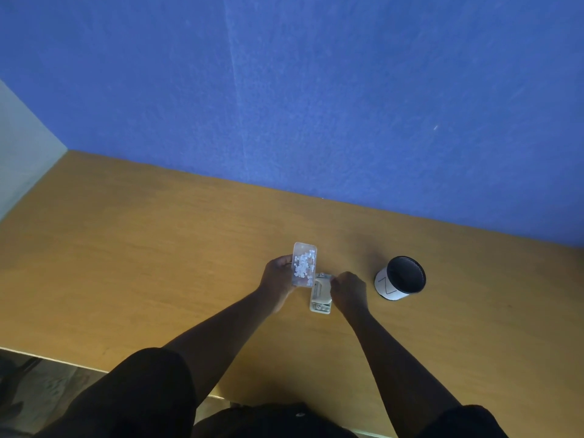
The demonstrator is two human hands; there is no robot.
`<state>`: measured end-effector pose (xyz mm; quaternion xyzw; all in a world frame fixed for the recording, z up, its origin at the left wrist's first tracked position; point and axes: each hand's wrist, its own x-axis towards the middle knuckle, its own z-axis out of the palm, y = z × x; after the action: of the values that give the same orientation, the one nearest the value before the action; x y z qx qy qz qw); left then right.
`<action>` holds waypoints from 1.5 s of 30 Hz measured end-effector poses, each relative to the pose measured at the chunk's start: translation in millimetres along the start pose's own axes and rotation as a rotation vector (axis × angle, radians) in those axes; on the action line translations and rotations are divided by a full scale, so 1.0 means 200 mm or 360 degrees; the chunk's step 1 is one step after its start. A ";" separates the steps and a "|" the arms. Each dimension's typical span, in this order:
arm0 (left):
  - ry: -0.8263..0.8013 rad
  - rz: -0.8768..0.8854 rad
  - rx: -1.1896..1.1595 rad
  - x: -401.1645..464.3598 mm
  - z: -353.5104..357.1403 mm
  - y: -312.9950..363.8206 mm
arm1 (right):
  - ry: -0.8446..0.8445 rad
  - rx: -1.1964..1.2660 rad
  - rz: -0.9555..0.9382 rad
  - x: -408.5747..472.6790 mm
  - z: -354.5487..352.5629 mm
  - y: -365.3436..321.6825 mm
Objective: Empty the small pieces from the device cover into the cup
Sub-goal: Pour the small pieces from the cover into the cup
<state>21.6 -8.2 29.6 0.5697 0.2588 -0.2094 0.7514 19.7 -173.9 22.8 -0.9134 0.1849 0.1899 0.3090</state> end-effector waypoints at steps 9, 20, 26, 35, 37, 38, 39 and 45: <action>-0.0096 0.0023 -0.0073 -0.03 0.29 0.03 | 0.0165 0.0212 -0.0528 -0.04 -0.29 -0.03; -0.0067 0.0011 0.0247 -0.03 0.82 0.09 | 0.0304 0.0440 -0.0368 0.08 -0.73 0.30; 0.0024 0.0318 0.0870 0.00 0.91 0.16 | 0.0356 0.0397 -0.0388 0.15 -0.82 0.35; 0.0107 0.0751 0.1340 0.02 1.08 0.09 | 0.0423 0.0396 -0.0364 0.21 -0.88 0.51; 0.0139 0.0822 0.1422 0.01 1.10 0.07 | 0.0446 0.0390 -0.0377 0.22 -0.87 0.54; 0.0152 0.0849 0.1448 0.00 1.10 0.06 | 0.0458 0.0389 -0.0393 0.22 -0.87 0.55; 0.0166 0.0875 0.1472 0.00 1.11 0.06 | 0.0465 0.0388 -0.0407 0.22 -0.86 0.56; 0.0189 0.0933 0.1518 0.00 1.11 0.04 | 0.0478 0.0410 -0.0468 0.22 -0.83 0.59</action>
<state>59.9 -220.5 83.4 0.9051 0.0082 -0.0534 0.4217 42.8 -377.6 66.6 -0.9016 0.1163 -0.0202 0.4162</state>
